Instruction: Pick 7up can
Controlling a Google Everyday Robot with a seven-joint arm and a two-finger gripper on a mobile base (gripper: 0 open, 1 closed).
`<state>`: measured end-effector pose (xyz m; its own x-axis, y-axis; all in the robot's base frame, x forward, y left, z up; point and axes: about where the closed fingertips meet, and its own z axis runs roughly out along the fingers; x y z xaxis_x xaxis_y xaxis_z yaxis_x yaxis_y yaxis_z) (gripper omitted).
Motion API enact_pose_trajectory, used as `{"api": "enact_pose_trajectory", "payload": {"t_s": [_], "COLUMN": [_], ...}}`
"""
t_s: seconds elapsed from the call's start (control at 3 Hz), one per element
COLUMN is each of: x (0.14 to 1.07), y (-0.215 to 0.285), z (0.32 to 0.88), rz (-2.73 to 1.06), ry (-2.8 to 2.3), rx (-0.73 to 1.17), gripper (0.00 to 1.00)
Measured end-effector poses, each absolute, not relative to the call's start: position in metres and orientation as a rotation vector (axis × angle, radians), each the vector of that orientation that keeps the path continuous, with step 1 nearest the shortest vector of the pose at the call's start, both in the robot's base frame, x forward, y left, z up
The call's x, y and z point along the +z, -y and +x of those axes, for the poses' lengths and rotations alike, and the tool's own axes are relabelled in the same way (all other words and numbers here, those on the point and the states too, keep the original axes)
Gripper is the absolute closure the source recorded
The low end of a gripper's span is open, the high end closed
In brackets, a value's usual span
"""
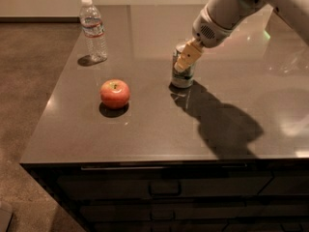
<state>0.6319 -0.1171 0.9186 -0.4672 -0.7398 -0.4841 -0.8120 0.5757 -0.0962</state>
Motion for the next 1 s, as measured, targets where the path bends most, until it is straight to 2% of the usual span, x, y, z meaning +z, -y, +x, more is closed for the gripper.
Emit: {"api": "enact_pose_trajectory", "payload": {"t_s": [0.67,1.0], "x": [0.955,0.986], "y": [0.094,0.076], "z": [0.632,0.627], "rz": [-1.305,-1.351], "ry": [-2.254,-2.205], "rx": [0.191,0.175], "gripper": [0.87,1.00]}}
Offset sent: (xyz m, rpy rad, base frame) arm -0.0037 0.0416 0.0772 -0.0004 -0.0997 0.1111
